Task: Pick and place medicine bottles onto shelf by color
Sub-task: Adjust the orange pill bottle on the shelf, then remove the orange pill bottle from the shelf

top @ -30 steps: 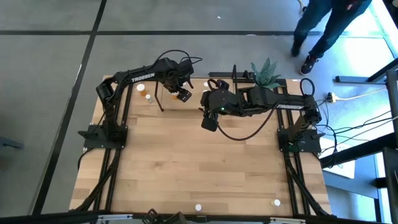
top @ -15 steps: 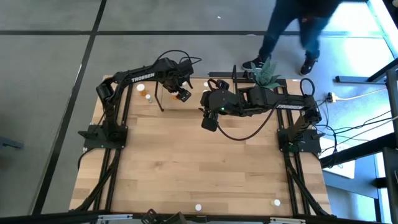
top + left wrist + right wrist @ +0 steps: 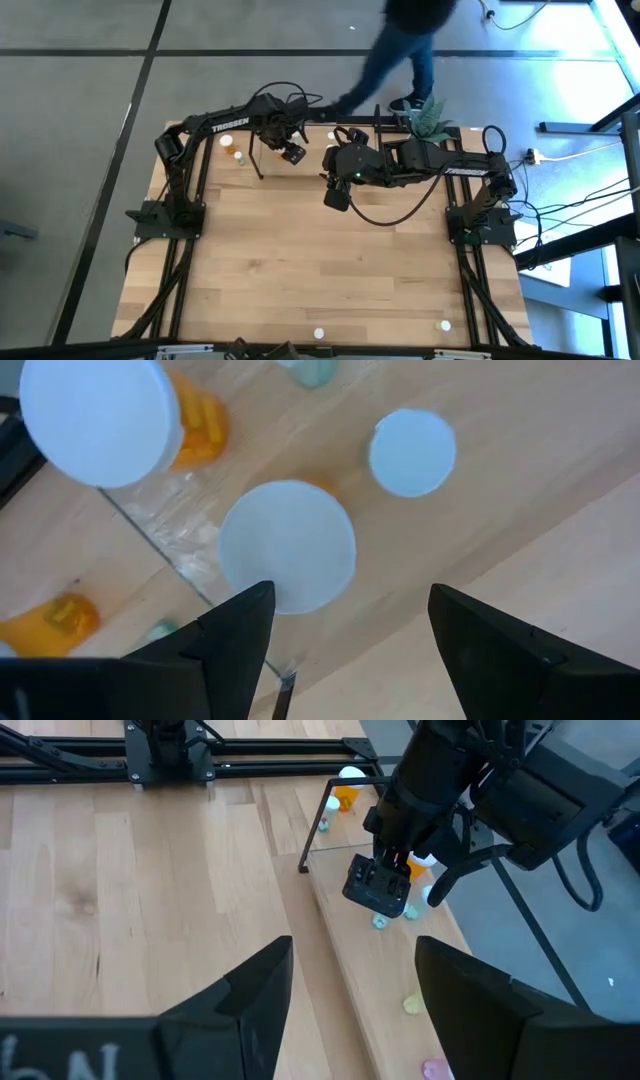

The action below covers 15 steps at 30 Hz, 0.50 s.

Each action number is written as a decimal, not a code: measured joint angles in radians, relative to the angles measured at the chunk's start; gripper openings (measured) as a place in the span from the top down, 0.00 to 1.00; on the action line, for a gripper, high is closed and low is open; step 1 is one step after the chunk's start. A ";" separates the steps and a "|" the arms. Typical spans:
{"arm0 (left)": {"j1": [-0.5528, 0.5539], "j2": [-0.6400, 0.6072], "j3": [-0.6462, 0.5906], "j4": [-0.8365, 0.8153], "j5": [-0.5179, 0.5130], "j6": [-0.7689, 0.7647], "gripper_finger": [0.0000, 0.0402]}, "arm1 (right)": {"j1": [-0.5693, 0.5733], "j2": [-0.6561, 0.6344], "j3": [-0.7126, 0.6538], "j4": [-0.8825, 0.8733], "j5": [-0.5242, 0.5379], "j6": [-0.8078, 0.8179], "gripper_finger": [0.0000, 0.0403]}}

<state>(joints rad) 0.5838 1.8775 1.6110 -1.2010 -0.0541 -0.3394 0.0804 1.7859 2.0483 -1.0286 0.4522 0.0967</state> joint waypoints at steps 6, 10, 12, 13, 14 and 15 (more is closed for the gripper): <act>0.000 0.001 -0.012 -0.016 0.006 -0.009 0.35 | 0.000 0.000 0.000 0.000 0.000 0.000 0.47; 0.000 0.003 -0.013 -0.014 0.005 -0.009 0.35 | 0.000 0.000 0.000 0.000 0.000 0.000 0.47; 0.000 0.003 -0.013 -0.014 0.005 -0.009 0.35 | 0.000 0.000 0.000 0.000 0.000 0.000 0.47; 0.000 0.003 -0.013 -0.014 0.005 -0.009 0.35 | 0.000 0.000 0.000 0.000 0.000 0.000 0.47; 0.000 0.003 -0.013 -0.014 0.005 -0.009 0.35 | 0.000 0.000 0.000 0.000 0.000 0.000 0.47; 0.000 0.003 -0.013 -0.014 0.005 -0.009 0.35 | 0.000 0.000 0.000 0.000 0.000 0.000 0.47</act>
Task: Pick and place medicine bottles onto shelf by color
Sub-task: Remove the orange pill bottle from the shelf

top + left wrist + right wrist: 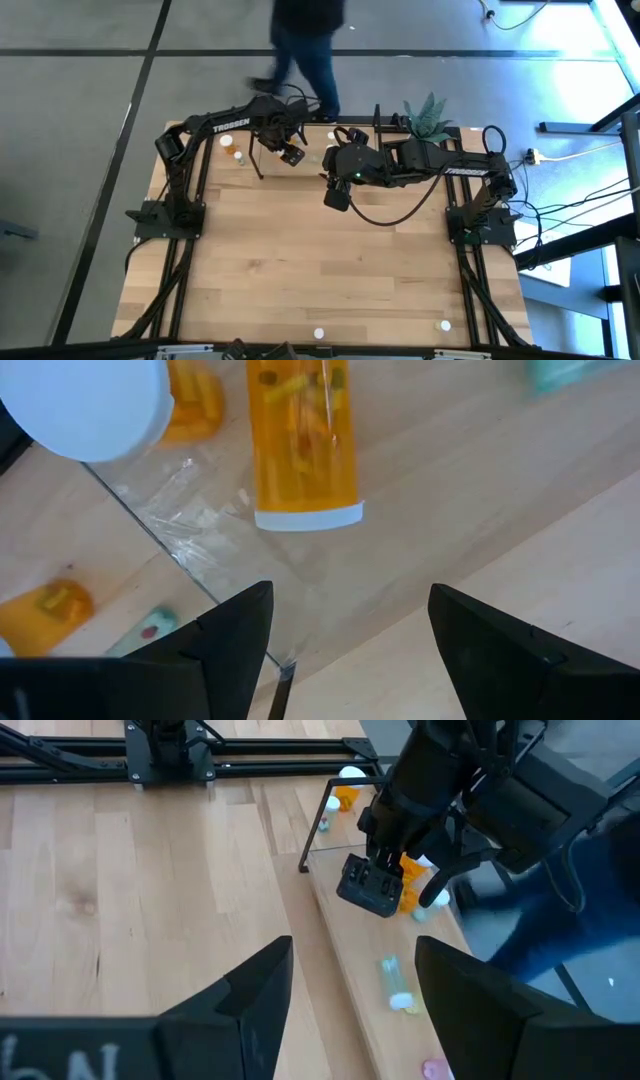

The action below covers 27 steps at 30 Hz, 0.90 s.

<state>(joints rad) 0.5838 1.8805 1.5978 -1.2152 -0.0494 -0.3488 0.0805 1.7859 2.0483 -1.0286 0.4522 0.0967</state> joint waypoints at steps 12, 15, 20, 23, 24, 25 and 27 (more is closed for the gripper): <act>0.000 0.000 0.000 0.028 -0.002 0.004 0.35 | 0.000 0.000 0.000 0.000 0.000 0.000 0.47; -0.002 0.000 0.000 0.042 -0.037 0.022 0.35 | 0.000 0.000 0.000 0.000 0.000 0.000 0.47; -0.006 0.000 0.000 0.060 -0.093 0.022 0.35 | 0.000 0.000 0.000 0.000 0.000 0.000 0.47; -0.006 0.005 0.001 0.063 -0.099 0.028 0.35 | 0.000 0.000 0.000 0.000 0.000 0.000 0.47; -0.006 0.011 0.001 0.067 -0.098 0.030 0.35 | 0.000 0.000 0.000 0.000 0.000 0.000 0.47; -0.006 0.021 0.001 0.066 -0.097 0.037 0.35 | 0.000 0.000 0.000 0.000 0.000 0.000 0.47; -0.006 0.037 0.000 0.074 -0.098 0.045 0.35 | 0.000 0.000 0.000 0.000 0.000 0.000 0.47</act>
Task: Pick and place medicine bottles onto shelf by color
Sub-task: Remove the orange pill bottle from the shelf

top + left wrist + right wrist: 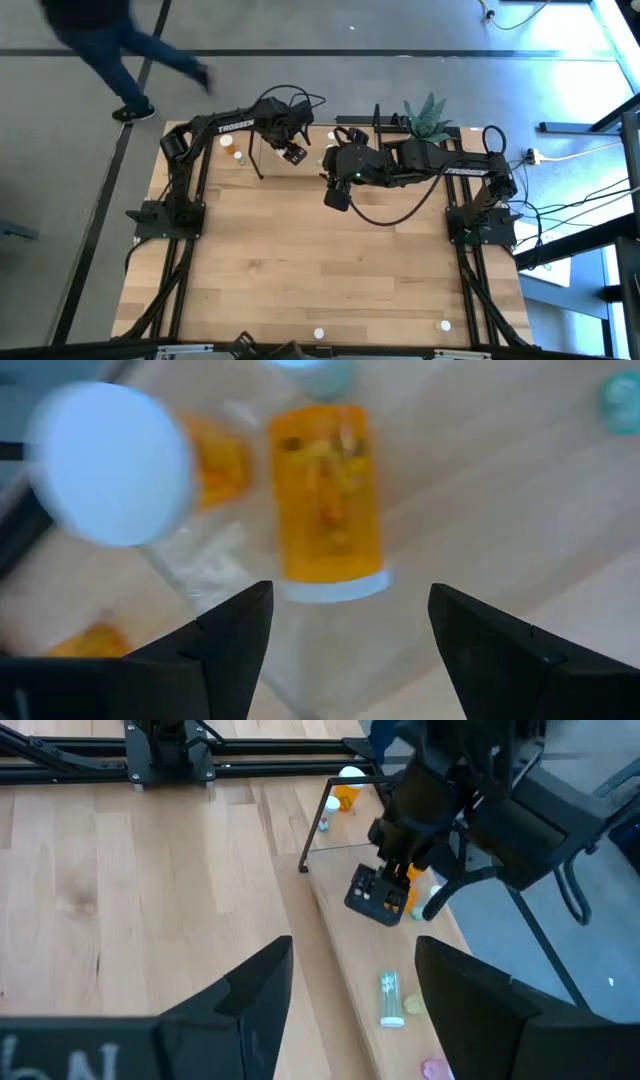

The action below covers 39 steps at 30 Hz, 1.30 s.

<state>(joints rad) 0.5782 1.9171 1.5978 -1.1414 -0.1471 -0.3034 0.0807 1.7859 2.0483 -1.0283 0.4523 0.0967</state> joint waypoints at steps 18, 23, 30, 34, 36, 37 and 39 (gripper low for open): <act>0.000 0.036 -0.008 0.040 -0.028 0.000 0.35 | -0.002 0.000 0.000 0.000 0.034 0.001 0.47; 0.000 0.036 -0.051 0.068 -0.022 -0.001 0.35 | -0.007 0.000 0.000 0.000 0.037 0.002 0.47; -0.001 0.036 -0.088 0.123 -0.016 -0.001 0.35 | -0.011 0.000 0.000 0.000 0.037 0.002 0.47; -0.001 0.036 -0.094 0.133 -0.016 -0.001 0.35 | -0.011 0.000 0.000 0.000 0.037 0.001 0.47; -0.001 0.036 -0.094 0.133 -0.016 -0.001 0.36 | -0.012 0.000 0.000 0.000 0.037 0.001 0.47; -0.001 0.036 -0.094 0.133 -0.016 -0.001 0.36 | -0.012 0.000 0.000 0.000 0.036 0.001 0.47; -0.001 0.036 -0.094 0.133 -0.016 -0.002 0.39 | -0.012 0.000 0.000 0.000 0.036 0.001 0.47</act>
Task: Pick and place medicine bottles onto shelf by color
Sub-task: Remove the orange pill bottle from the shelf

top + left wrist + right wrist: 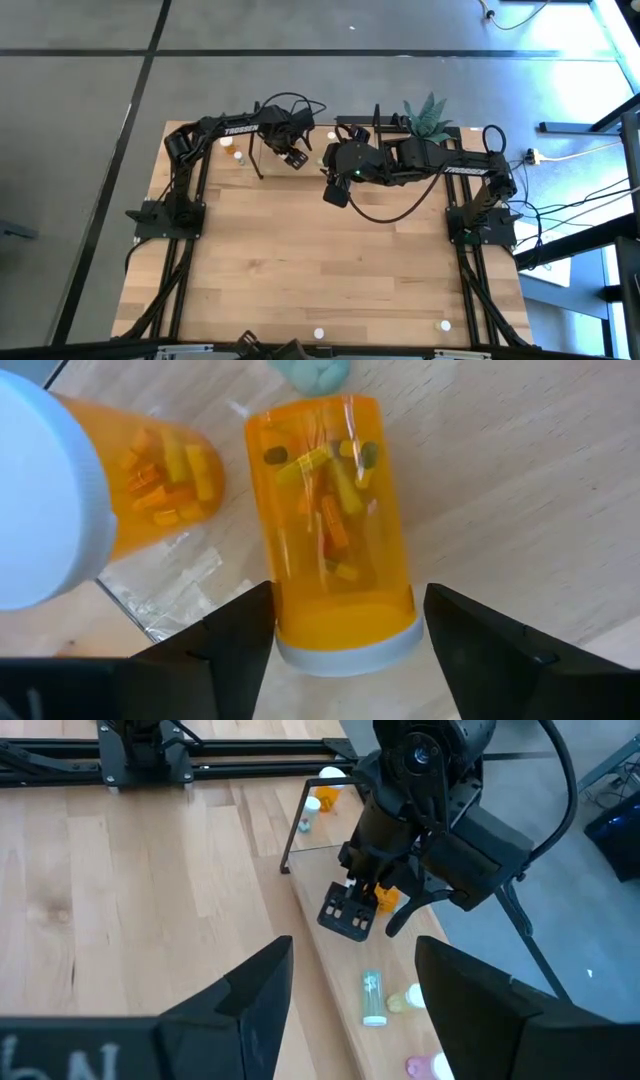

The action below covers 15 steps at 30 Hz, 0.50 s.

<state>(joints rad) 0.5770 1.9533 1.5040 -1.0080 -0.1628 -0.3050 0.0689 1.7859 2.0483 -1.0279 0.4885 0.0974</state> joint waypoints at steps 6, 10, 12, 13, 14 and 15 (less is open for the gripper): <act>0.000 -0.001 0.000 0.000 0.023 -0.009 0.50 | 0.000 0.000 0.000 0.000 0.000 0.000 0.47; 0.000 -0.001 0.000 0.000 0.028 -0.026 0.53 | 0.000 0.000 0.000 0.000 -0.001 0.000 0.47; -0.001 -0.001 0.000 -0.001 0.032 -0.027 0.53 | 0.000 0.000 0.000 0.000 -0.002 0.000 0.47; -0.002 -0.001 0.000 -0.003 0.034 -0.029 0.53 | 0.000 0.000 0.000 0.000 -0.002 0.000 0.47; -0.003 -0.002 0.000 -0.008 0.035 -0.031 0.53 | 0.000 0.000 0.000 0.000 -0.002 0.000 0.47; -0.006 -0.002 0.001 -0.016 0.037 -0.034 0.53 | 0.000 0.000 0.000 0.000 -0.003 0.000 0.47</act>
<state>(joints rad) 0.5714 1.9515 1.5047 -1.0241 -0.1255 -0.3393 0.0689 1.7859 2.0483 -1.0279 0.4854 0.0971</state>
